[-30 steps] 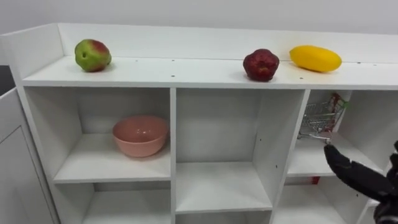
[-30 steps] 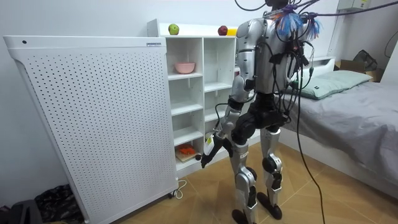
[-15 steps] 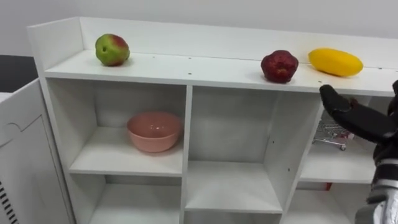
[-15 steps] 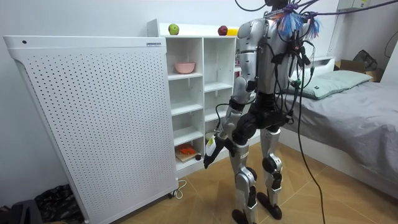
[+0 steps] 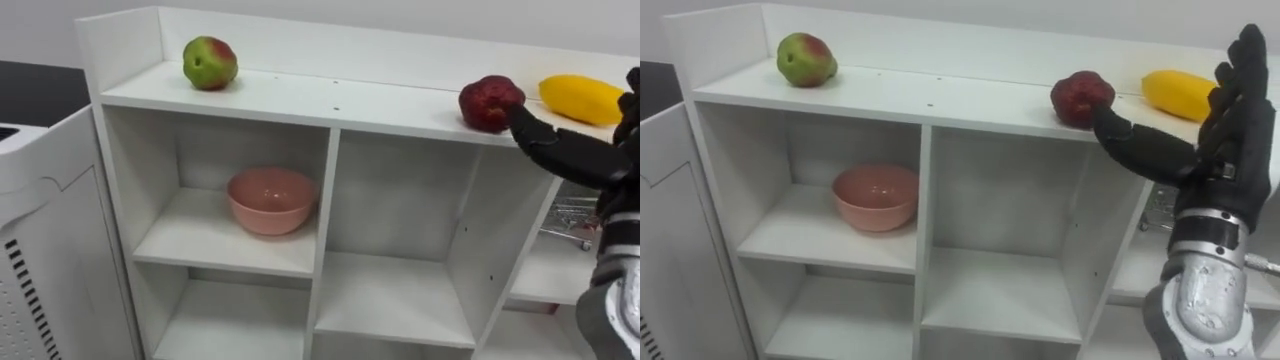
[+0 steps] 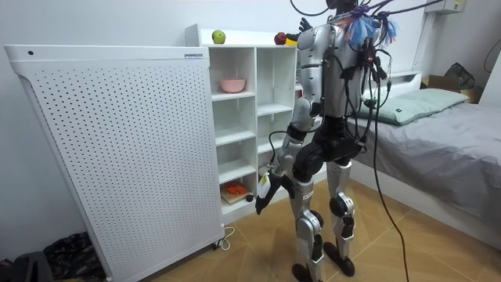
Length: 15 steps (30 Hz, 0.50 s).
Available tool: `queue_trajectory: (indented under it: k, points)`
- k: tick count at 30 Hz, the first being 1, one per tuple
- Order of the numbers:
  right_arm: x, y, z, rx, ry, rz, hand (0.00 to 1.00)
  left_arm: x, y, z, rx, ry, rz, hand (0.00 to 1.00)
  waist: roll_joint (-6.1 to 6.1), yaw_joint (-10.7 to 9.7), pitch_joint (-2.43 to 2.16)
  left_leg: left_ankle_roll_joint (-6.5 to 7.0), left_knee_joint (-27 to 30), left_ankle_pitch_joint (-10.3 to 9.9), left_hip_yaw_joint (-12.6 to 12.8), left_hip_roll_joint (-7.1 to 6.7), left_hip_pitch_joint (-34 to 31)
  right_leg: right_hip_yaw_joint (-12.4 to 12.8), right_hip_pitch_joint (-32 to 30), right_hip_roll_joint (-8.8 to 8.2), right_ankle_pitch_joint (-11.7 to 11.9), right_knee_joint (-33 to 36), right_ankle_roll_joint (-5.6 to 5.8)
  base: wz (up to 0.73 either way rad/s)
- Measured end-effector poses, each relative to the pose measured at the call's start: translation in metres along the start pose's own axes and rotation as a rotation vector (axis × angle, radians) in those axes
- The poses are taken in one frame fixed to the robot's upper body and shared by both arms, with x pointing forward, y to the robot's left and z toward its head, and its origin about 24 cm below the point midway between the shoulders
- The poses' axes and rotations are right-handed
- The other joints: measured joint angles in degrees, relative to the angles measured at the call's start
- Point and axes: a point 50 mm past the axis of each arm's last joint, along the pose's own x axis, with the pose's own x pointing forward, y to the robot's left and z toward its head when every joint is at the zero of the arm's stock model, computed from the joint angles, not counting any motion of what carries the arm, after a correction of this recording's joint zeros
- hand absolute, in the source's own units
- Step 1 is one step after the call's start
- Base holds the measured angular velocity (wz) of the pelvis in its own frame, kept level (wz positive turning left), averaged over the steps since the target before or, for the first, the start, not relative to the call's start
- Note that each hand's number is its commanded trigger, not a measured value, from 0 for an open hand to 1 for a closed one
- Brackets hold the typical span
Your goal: Arrange fruit in the closet
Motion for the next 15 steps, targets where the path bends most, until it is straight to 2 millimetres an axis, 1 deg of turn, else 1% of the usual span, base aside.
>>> queue_trajectory:
  k: [1, 2, 4, 6, 8, 10, 13, 15]
  points:
    - [0.001, 0.001, 0.000, 0.001, -0.001, 0.001, 0.00, 0.000, 0.001, 0.001, 0.000, -0.003, 0.004, 0.00, -0.03, 0.0, -0.03, 0.00, 0.0, 0.0, -0.3, -0.01, 0.0, 0.0, 0.0, 0.03, 0.0, 0.0, 0.00, -0.05]
    - [0.005, 0.001, -0.001, -0.005, 0.002, 0.004, 0.00, 0.000, 0.002, 0.001, 0.004, -0.004, 0.006, 0.00, -0.13, 0.2, -0.12, 0.00, 0.0, 0.0, -1.2, -0.03, 0.1, 0.0, 0.2, 0.06, 0.0, 0.0, 0.00, 0.00]
    - [0.012, -0.003, -0.006, -0.045, 0.025, 0.010, 0.00, 0.001, 0.004, 0.004, 0.008, -0.014, 0.011, 0.00, -0.35, 0.7, -0.25, 0.00, -0.1, 0.0, -1.3, -0.04, 0.8, 0.1, 0.8, 0.08, 0.0, 0.0, 0.00, 0.00]
    - [0.014, -0.005, -0.009, -0.060, 0.039, 0.009, 0.00, 0.001, 0.006, 0.006, 0.008, -0.022, 0.017, 0.00, -0.64, 0.9, -0.42, 0.00, -0.2, 0.0, -1.3, 0.00, 1.0, 0.0, 1.1, 0.07, 0.0, 0.0, 0.00, 0.00]
    - [0.014, -0.006, -0.012, -0.070, 0.052, 0.008, 0.00, 0.001, 0.006, 0.006, 0.008, -0.023, 0.016, 0.00, -0.89, 0.9, -0.35, -0.01, -0.2, 0.0, -1.5, 0.01, 1.1, 0.0, 1.2, 0.05, 0.0, -0.1, 0.00, 0.05]
    - [0.017, -0.011, -0.018, -0.098, 0.081, 0.013, 0.00, 0.001, 0.006, 0.006, 0.008, -0.022, 0.014, 0.00, -1.30, 1.1, -0.22, 0.00, -0.2, 0.0, -1.7, -0.06, 1.1, 0.1, 1.2, 0.01, 0.0, -0.1, 0.00, 0.02]
    - [0.022, -0.010, -0.024, -0.099, 0.122, 0.026, 0.00, 0.001, 0.006, 0.005, 0.009, -0.009, 0.014, 0.00, -1.71, 1.1, -0.21, -0.02, 0.0, 0.0, -1.6, -0.09, 0.8, 0.2, 0.8, -0.03, 0.0, 0.0, 0.00, -0.03]
    - [0.023, -0.008, -0.023, -0.100, 0.119, 0.041, 0.00, 0.001, 0.008, 0.003, 0.011, -0.004, 0.017, 0.00, -1.96, 1.1, -0.16, -0.08, 0.1, 0.1, -1.7, -0.08, 0.5, 0.0, 0.7, -0.01, 0.0, 0.0, 0.00, 0.00]
